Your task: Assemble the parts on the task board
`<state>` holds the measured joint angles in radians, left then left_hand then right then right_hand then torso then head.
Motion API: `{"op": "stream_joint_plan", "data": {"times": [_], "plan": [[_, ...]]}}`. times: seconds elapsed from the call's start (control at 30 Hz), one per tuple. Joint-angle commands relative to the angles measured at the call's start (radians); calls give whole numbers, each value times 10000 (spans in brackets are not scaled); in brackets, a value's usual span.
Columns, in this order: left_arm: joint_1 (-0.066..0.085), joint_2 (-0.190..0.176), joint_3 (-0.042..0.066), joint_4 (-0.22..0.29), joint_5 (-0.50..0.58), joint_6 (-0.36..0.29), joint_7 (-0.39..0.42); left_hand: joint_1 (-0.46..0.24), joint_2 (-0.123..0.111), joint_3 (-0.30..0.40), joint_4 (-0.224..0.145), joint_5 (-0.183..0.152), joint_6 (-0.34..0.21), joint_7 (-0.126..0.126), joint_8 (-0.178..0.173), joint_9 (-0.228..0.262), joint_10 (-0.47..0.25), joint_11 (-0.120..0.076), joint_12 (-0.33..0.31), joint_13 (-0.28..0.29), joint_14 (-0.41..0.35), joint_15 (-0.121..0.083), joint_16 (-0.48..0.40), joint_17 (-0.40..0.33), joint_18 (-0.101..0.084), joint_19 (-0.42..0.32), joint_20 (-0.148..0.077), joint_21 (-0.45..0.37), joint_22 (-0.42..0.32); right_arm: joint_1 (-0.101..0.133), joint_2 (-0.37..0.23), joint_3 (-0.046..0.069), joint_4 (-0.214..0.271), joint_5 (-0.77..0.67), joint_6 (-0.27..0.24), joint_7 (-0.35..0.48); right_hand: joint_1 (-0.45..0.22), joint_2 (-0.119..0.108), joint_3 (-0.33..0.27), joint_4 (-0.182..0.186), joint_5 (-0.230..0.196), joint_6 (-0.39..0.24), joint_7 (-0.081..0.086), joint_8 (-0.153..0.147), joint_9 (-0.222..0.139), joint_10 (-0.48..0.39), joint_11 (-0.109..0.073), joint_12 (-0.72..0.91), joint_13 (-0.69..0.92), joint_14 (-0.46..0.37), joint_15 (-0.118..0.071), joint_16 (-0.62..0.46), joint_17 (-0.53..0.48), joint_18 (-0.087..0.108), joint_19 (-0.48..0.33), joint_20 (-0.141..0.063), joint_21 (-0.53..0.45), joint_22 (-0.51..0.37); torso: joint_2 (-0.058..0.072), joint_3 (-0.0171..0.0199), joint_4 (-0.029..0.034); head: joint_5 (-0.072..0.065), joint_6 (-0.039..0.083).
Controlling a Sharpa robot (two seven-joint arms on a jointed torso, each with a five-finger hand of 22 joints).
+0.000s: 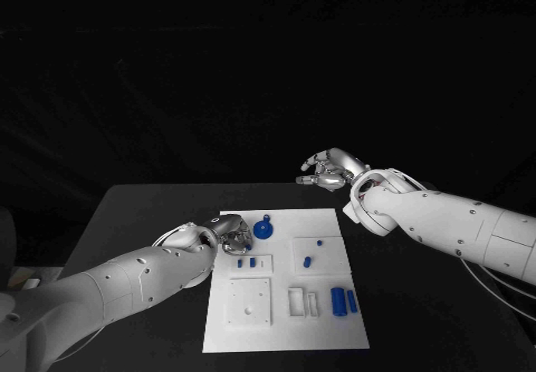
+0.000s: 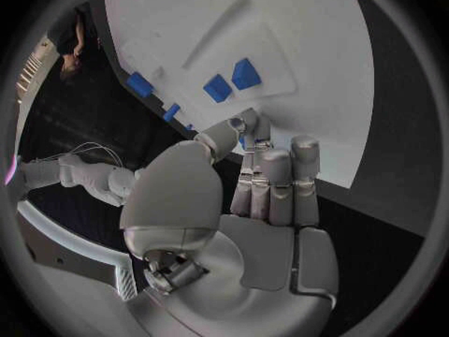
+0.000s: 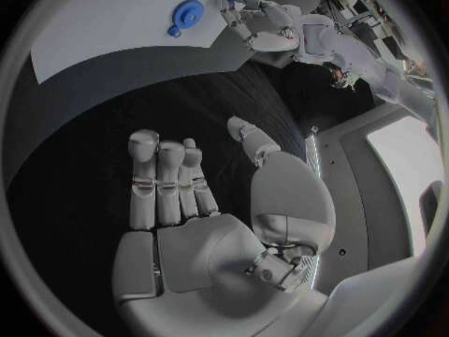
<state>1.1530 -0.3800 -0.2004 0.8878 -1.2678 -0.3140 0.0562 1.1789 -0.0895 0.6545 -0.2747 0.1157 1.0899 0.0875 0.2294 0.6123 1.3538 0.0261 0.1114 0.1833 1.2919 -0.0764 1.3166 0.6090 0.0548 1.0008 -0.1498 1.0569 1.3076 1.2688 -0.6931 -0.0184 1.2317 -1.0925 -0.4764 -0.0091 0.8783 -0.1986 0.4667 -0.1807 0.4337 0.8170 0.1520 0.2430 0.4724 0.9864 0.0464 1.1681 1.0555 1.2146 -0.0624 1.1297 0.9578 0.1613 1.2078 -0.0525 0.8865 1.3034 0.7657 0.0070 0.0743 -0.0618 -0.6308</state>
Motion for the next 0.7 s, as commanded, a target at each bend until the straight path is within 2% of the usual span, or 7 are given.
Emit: {"op": "stream_joint_plan", "data": {"times": [0.03,0.43,0.5,0.63,0.7], "plan": [[-110,8,-96,-14,-395,246,-99,-31,36,44,-23,49,93,31,65,-4,46,26,-22,11,-7,-81,45,-15,784,41,-259,70,107,-4,-8,4,11,-91,105,61,10,127,-17,-16,-47,10,95,51,-12,-79,13,48,-16,35,-4,-27,-7,1005,4,-51,-42,17,3,-1,-4,-11,1],[-106,-21,-108,-45,-213,96,-38,-46,-21,42,-33,32,4,60,18,-34,-33,48,-79,-8,-18,-65,41,-24,777,34,-263,70,109,-4,-14,4,9,-94,95,64,10,128,-18,-18,-47,11,94,52,-12,-78,12,52,-20,37,-4,-26,-6,1005,6,-52,-43,19,-2,-8,13,-48,-10],[-106,-28,-109,-50,-104,-10,19,-32,-134,42,-62,-57,-226,143,-105,-95,-199,104,-180,-49,-49,-9,29,-35,774,10,-255,55,105,-4,-13,4,14,-94,93,66,10,127,-18,-19,-47,11,94,52,-12,-78,12,52,-21,37,-4,-26,-6,1005,6,-52,-44,19,-3,-8,16,-47,-13],[-106,-39,-109,-41,-24,-192,115,81,-337,79,-80,-89,-1104,441,-564,-329,-355,188,-295,-88,-94,78,37,-53,776,-23,-187,38,101,-4,-17,4,18,-94,90,63,9,125,-19,-19,-48,10,94,52,-13,-79,12,53,-22,36,-4,-27,-7,1005,7,-51,-45,20,0,-11,17,-51,-13],[-106,-40,-109,-42,46,-233,117,113,-425,71,-81,-92,-1388,404,-701,-408,-423,224,-340,-104,-115,108,43,-58,780,-40,-155,30,102,-4,-18,4,15,-95,86,64,9,124,-20,-20,-48,10,94,51,-13,-79,12,53,-23,36,-4,-27,-7,1005,7,-51,-45,21,2,-16,15,-49,-5]]}}
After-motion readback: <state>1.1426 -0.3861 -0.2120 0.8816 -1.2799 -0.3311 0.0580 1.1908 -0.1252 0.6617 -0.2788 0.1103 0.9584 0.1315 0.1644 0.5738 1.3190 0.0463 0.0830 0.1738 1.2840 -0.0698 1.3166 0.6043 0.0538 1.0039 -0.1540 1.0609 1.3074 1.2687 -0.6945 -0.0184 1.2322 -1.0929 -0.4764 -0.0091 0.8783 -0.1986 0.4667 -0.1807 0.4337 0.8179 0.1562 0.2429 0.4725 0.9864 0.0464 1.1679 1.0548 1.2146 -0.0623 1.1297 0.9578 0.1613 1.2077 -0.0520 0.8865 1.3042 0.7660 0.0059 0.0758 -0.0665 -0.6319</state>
